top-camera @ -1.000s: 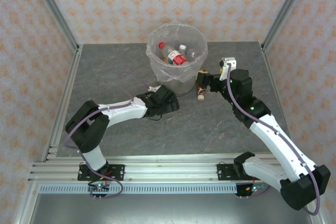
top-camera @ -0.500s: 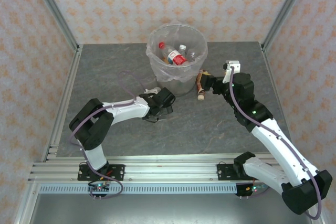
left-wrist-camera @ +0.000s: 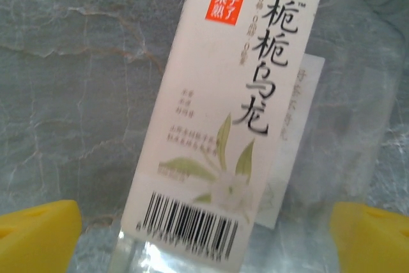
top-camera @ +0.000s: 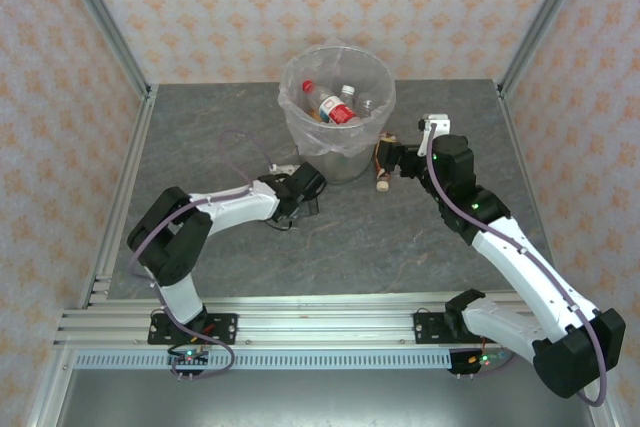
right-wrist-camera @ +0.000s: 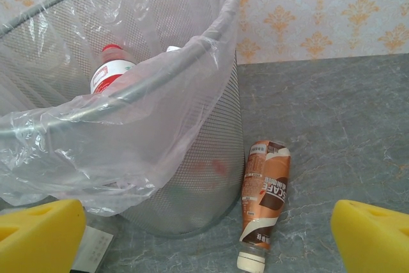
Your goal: Put the plastic bottles in the bin
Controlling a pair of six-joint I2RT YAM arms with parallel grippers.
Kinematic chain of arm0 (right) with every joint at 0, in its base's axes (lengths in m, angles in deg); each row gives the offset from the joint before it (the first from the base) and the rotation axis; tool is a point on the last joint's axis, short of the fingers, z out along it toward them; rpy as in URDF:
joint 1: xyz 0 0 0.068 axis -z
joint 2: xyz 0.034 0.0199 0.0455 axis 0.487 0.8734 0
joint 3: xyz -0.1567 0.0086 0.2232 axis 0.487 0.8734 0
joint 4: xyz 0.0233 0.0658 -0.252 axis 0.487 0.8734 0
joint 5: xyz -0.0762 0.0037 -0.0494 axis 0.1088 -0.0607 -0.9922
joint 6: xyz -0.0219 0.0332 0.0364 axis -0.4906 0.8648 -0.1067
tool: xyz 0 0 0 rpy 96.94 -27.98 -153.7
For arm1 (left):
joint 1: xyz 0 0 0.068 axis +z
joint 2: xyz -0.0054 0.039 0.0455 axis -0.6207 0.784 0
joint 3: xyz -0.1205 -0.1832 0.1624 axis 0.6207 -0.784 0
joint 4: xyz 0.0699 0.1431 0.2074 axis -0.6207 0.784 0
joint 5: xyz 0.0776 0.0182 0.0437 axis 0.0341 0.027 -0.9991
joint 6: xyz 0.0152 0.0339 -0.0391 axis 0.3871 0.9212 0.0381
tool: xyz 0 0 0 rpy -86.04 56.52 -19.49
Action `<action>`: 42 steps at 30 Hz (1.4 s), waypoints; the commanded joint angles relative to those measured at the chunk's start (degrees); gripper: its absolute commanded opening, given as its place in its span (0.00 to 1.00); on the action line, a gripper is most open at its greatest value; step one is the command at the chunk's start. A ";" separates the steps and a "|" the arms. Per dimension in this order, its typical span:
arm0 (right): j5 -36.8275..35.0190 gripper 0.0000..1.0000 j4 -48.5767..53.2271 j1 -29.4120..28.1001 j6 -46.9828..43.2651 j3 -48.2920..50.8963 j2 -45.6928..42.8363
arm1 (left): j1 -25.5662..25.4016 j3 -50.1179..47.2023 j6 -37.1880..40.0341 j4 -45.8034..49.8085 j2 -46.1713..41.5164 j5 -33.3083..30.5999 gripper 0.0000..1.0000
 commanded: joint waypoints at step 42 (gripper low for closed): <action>-2.10 0.99 -5.09 -0.24 1.86 1.97 1.63 | 0.72 -5.27 3.40 -2.85 -9.69 -2.35 0.40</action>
